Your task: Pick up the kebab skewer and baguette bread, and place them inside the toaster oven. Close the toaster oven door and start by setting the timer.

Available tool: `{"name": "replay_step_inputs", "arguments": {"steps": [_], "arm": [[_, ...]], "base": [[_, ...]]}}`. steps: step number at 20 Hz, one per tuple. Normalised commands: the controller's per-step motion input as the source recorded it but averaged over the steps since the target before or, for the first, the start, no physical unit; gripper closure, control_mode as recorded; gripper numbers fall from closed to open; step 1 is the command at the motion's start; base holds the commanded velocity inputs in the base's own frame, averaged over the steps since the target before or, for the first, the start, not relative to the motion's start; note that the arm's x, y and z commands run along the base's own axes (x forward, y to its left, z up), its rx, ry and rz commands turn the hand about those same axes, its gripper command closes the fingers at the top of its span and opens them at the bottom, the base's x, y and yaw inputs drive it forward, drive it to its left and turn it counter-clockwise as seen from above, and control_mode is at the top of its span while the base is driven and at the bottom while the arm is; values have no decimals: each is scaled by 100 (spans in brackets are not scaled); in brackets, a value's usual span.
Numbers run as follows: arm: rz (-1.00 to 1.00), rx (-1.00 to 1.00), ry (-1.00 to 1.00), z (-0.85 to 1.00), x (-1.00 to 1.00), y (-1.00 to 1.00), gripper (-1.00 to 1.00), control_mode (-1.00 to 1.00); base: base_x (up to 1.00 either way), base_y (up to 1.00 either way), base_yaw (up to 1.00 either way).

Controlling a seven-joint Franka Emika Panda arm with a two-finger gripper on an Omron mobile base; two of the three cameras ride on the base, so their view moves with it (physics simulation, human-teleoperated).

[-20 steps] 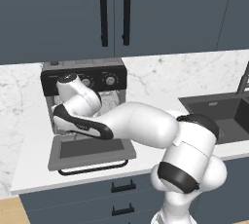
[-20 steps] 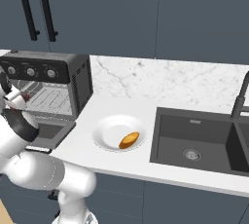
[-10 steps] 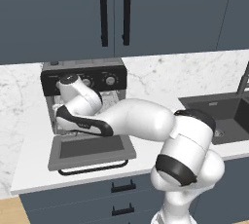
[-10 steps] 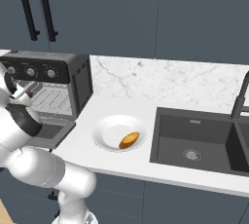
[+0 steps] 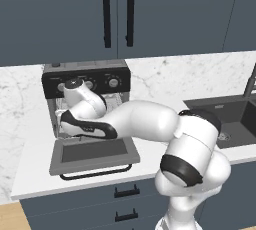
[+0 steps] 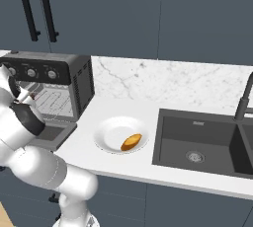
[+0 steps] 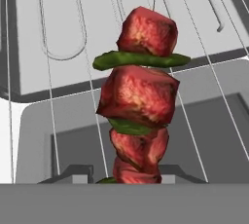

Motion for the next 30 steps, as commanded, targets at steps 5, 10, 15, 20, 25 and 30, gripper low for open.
{"name": "replay_step_inputs", "arguments": {"steps": [5, 10, 15, 20, 25, 30], "arm": [[4, 0, 0, -22, 0, -4, 100, -100], [3, 0, 0, -15, 0, -1, -100, -100], [3, 0, 0, -26, -7, -7, -100, -100], [0, 2, 0, -24, -24, -32, -100, -100], [2, 1, 0, -13, -45, -33, -100, -100], [1, 2, -2, 2, -46, -32, -100, -100]], "base": [[0, 0, 0], [0, 0, 0], [0, 0, 0], [0, 0, 0], [0, 0, 0], [0, 0, 0]]}}
